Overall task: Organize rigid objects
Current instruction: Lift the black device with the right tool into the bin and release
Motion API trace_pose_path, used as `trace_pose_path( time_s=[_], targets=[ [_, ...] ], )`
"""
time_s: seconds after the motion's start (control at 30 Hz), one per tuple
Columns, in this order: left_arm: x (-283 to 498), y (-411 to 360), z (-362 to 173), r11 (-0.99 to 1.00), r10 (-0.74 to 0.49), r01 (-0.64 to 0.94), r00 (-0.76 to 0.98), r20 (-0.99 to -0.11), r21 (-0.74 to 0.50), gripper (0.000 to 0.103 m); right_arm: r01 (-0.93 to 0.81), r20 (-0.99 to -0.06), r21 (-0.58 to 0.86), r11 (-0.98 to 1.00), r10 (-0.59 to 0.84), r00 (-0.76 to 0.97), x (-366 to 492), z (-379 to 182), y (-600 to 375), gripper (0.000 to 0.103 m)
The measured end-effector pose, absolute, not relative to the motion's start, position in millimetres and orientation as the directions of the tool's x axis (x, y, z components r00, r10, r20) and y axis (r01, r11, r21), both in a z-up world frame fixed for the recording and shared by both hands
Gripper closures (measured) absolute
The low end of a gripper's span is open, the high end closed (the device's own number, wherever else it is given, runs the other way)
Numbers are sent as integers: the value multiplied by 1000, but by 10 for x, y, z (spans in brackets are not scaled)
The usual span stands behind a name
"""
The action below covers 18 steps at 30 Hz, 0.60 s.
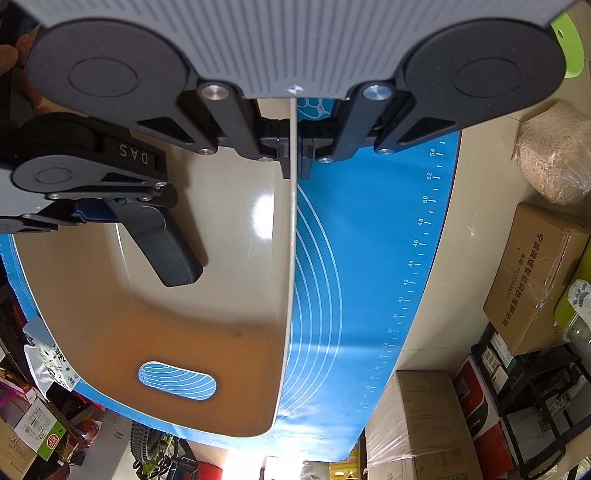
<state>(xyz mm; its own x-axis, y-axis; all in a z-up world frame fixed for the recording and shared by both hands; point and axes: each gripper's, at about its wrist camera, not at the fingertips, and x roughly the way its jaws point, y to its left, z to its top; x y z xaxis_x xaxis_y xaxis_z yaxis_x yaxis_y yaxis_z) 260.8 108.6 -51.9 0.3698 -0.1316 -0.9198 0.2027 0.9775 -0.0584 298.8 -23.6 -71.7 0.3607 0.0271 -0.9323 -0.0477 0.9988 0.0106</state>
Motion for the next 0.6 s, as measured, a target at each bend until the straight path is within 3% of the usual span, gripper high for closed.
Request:
trace_pose_path(
  time_s=[0.17, 0.6],
  targets=[
    [2610, 1080, -534, 977, -131, 206, 367, -921, -57, 100, -50, -912, 43, 998, 60, 406, 2954, -611, -290, 40],
    [2611, 1096, -534, 976, -140, 205, 365, -921, -67, 100, -11, -791, 157, 987, 133, 597, 2426, 140, -796, 30]
  ],
)
